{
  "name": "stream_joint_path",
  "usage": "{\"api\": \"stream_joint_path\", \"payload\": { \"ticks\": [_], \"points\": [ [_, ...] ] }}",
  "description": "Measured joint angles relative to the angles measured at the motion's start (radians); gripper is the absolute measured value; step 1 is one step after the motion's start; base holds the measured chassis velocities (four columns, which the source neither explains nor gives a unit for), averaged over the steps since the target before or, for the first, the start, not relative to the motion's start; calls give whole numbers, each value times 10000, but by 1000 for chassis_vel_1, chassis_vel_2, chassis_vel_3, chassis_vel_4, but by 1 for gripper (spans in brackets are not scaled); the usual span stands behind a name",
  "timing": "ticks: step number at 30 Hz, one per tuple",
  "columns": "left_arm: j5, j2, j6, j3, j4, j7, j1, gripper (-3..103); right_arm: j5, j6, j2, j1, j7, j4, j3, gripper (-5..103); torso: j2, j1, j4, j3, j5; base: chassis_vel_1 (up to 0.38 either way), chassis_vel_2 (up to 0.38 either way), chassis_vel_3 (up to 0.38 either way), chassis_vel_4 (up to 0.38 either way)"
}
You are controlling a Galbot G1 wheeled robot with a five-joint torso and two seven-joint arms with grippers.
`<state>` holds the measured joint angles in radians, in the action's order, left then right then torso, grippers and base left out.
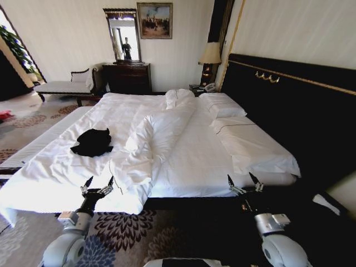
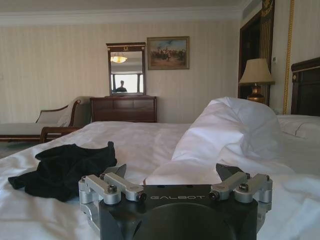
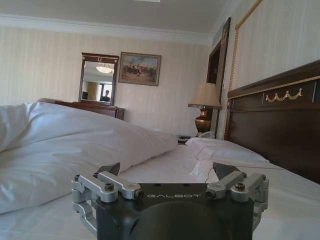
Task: Fold the clothes on the bed.
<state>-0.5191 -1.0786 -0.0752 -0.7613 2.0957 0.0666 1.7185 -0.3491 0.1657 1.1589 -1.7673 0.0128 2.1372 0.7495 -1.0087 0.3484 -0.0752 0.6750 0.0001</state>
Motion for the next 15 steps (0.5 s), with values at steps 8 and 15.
{"api": "stream_joint_path", "payload": {
  "ticks": [8, 15],
  "points": [
    [-37, 8, 91, 2, 228, 29, 21, 100, 99, 21, 178, -114, -7, 99, 62, 100, 0, 1, -1, 0, 0, -184, 177, 170, -175],
    [-178, -19, -138, -119, 361, -32, 256, 100, 146, 23, 145, -116, 0, 110, 46, 100, 1, 2, -2, 0, -3, -165, 156, 146, -155]
  ]
}}
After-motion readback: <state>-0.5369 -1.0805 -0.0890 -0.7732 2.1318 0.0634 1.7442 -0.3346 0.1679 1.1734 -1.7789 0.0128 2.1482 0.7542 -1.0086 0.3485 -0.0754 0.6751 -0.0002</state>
